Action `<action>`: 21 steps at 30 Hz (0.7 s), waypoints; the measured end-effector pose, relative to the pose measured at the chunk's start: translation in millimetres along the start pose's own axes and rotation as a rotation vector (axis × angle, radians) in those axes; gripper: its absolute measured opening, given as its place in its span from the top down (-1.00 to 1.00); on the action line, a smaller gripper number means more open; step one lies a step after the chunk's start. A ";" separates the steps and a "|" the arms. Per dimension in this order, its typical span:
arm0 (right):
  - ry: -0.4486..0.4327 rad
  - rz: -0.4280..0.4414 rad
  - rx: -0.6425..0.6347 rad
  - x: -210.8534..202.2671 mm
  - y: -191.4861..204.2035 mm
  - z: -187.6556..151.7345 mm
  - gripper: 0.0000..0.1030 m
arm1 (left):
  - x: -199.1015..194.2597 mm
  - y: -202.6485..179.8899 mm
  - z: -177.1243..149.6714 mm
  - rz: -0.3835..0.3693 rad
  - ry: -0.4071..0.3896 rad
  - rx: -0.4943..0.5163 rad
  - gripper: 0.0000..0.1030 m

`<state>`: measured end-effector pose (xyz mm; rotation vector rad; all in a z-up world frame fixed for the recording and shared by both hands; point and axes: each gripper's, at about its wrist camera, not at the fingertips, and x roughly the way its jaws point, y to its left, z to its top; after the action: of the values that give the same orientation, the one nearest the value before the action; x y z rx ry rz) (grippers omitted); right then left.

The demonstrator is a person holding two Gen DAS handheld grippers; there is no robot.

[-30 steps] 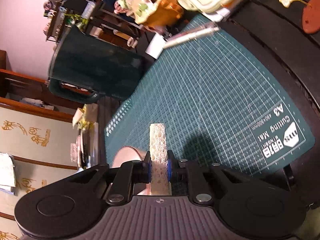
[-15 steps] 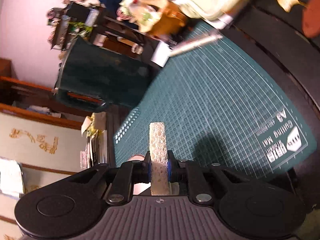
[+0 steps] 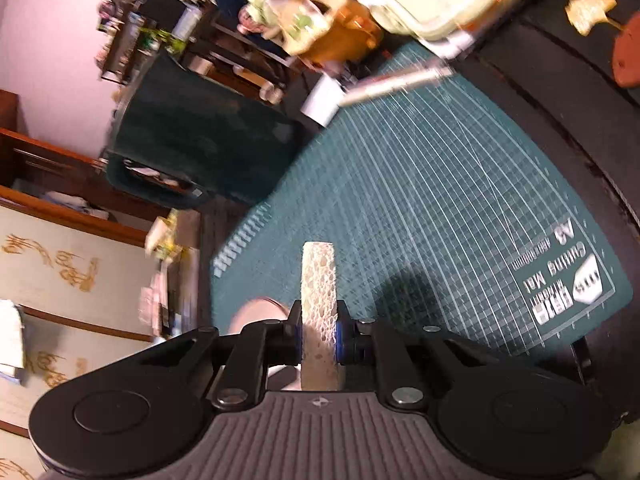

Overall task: Clean bowl
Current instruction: 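Scrub the bowl's outer base again with the right gripper's sponge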

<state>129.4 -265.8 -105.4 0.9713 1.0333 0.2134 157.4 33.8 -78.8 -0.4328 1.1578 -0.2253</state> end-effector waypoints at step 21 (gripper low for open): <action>0.071 0.038 0.134 16.1 -30.0 0.8 0.71 | -2.6 4.2 3.6 -0.006 0.006 -0.023 0.55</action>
<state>130.3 -274.7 -138.3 1.1113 1.1058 0.2133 159.4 39.3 -77.3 -0.4557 1.1664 -0.2189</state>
